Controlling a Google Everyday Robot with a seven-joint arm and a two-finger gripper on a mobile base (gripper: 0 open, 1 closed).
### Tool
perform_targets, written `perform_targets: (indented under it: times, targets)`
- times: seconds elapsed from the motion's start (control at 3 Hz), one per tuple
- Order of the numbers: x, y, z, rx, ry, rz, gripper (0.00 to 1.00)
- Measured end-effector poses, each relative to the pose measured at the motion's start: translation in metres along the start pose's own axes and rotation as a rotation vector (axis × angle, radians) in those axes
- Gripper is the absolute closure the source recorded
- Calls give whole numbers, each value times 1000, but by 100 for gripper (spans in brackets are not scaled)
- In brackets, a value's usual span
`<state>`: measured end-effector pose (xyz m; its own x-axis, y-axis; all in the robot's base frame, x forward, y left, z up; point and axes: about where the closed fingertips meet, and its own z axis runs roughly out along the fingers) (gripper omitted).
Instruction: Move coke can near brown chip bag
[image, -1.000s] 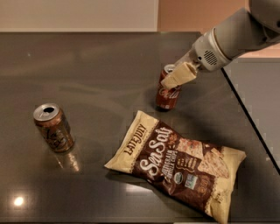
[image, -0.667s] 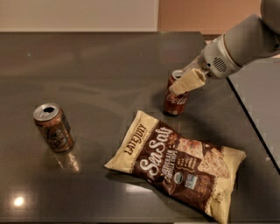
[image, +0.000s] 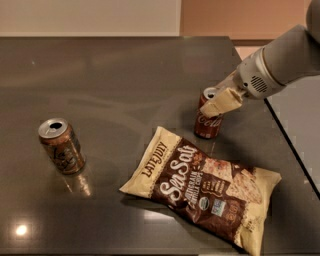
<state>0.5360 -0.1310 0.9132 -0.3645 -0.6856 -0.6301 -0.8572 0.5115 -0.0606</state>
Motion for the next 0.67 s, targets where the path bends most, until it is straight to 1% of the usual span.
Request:
perform_targets:
  times: [0.67]
  targets:
    - [-5,3,-4,22,3,-51,15]
